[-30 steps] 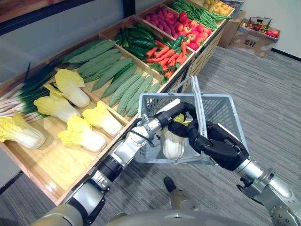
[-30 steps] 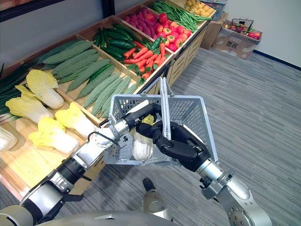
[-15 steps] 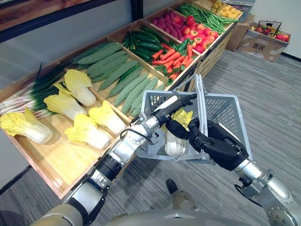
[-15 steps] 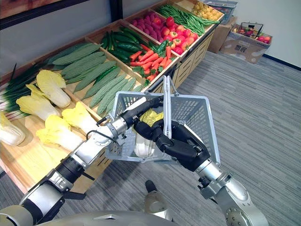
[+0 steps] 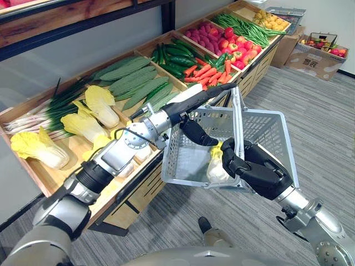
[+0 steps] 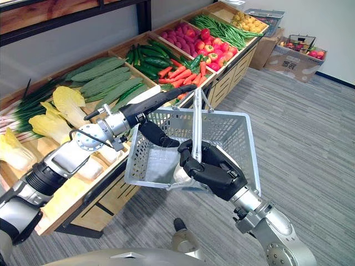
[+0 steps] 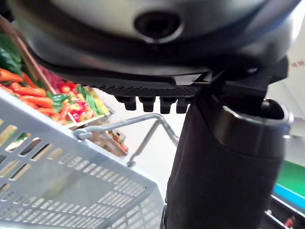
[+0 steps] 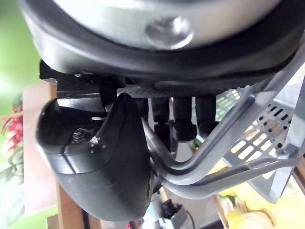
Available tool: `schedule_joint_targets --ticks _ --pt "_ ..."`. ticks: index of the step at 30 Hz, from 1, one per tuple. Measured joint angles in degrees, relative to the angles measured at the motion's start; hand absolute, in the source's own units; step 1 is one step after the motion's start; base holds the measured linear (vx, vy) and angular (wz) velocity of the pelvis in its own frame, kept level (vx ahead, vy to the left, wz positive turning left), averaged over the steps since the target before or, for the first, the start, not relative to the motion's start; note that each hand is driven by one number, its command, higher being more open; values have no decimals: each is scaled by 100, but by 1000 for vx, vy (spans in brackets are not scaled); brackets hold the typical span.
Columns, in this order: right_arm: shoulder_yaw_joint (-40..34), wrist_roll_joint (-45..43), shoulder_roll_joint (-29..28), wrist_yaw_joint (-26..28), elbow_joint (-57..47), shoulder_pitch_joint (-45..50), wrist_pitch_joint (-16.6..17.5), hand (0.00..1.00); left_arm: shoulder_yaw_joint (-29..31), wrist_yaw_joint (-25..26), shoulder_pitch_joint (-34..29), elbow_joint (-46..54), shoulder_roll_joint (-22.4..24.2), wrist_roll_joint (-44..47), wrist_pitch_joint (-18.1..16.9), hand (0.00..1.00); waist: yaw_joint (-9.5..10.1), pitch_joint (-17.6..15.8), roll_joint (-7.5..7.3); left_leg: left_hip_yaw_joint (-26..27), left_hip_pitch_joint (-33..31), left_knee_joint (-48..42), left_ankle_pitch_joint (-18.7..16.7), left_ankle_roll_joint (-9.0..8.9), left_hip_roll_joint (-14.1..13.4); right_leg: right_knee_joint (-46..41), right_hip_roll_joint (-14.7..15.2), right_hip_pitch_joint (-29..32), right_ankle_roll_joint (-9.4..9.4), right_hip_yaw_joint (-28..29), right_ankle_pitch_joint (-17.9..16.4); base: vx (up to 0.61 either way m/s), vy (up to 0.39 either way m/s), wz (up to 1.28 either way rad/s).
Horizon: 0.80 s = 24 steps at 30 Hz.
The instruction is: Pick vegetable in the basket
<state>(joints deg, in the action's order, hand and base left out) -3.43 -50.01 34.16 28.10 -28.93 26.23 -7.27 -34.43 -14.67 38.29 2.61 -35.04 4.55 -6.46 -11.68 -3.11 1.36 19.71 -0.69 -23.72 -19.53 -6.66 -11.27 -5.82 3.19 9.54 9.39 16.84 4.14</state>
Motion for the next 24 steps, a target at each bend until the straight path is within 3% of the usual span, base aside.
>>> schedule_joint_targets --ticks 7,10,15,21,24 --pt "150 0 10 0 7 -3 0 0 -43 -44 220 255 -210 25 -328 100 0 54 32 3 -1 6 6 8 19 8 21 -8 0 -5 0 0 0 0" --pt "170 0 0 0 7 -2 0 0 234 69 170 284 -218 23 -342 100 3 78 29 -21 -15 7 19 11 19 8 32 -8 2 -36 1 -2 3 4" --pt "165 1 -218 -1 11 47 1 0 1604 529 -489 728 -141 31 -373 100 33 96 6 -109 -21 140 123 3 69 13 68 -15 1 -119 1 2 -2 11" --pt "32 6 -781 -2 37 196 1 0 3309 950 -1799 828 -27 28 -371 100 107 228 -119 -251 14 399 309 -40 87 94 75 -76 -21 -271 14 4 -19 13" --pt "-170 7 -929 -3 200 245 1 0 4617 1252 -2615 827 458 30 -330 100 173 249 -146 -260 61 511 369 -54 96 97 70 -77 -46 -297 4 4 -5 2"
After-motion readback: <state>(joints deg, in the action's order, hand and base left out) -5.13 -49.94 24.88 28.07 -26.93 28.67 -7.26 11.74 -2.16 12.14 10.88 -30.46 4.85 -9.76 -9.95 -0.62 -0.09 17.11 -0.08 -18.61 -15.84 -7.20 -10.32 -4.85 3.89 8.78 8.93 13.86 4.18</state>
